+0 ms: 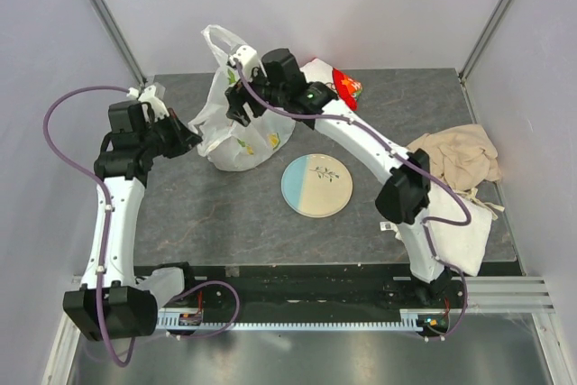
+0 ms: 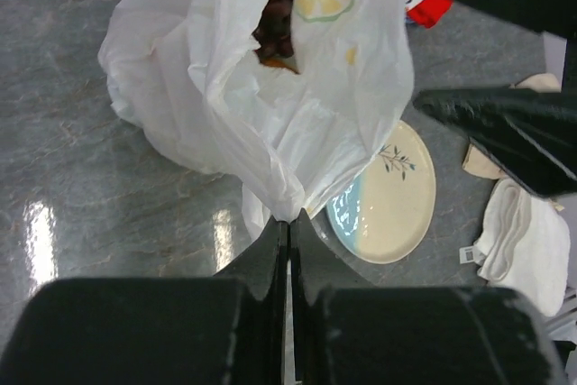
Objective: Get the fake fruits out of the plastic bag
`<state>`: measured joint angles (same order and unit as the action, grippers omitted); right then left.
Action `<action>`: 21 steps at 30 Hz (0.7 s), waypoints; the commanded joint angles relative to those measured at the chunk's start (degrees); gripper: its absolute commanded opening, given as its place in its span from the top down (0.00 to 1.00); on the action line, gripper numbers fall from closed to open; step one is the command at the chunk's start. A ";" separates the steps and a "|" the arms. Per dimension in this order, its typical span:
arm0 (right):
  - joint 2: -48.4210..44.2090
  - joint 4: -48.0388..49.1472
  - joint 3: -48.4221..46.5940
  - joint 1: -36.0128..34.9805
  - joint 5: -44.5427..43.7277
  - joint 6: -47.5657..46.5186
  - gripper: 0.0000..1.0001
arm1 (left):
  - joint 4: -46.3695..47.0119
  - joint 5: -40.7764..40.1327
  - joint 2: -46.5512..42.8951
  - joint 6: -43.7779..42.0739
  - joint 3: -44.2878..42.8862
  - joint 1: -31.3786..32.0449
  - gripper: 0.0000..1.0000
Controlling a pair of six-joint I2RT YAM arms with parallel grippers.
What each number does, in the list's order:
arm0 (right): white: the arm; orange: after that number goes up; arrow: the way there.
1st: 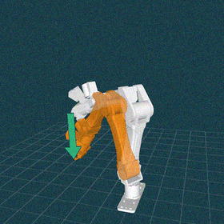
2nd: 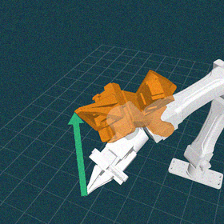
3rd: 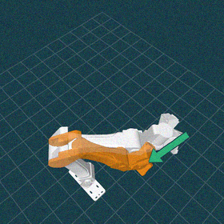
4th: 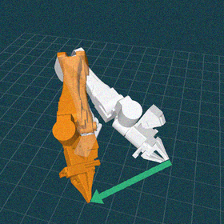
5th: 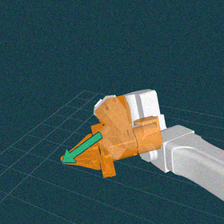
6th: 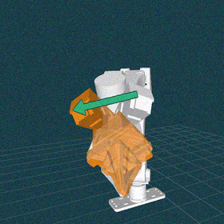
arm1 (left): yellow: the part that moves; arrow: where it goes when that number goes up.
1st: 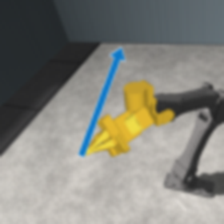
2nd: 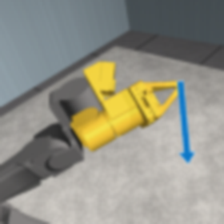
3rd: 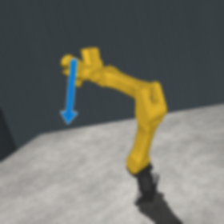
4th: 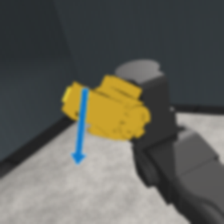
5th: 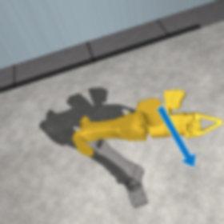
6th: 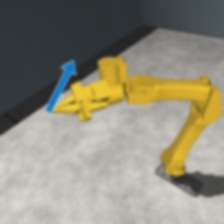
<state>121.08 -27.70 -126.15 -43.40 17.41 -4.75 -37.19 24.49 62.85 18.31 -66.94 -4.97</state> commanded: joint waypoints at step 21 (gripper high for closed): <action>13.13 23.39 -14.74 -4.33 -44.39 -12.21 0.17 | -4.12 0.73 -5.81 -6.00 5.15 -0.92 0.98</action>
<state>133.03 -12.21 -138.91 -48.80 -19.68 -12.27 -41.06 24.49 58.78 15.09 -61.84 -5.76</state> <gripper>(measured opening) 0.822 0.033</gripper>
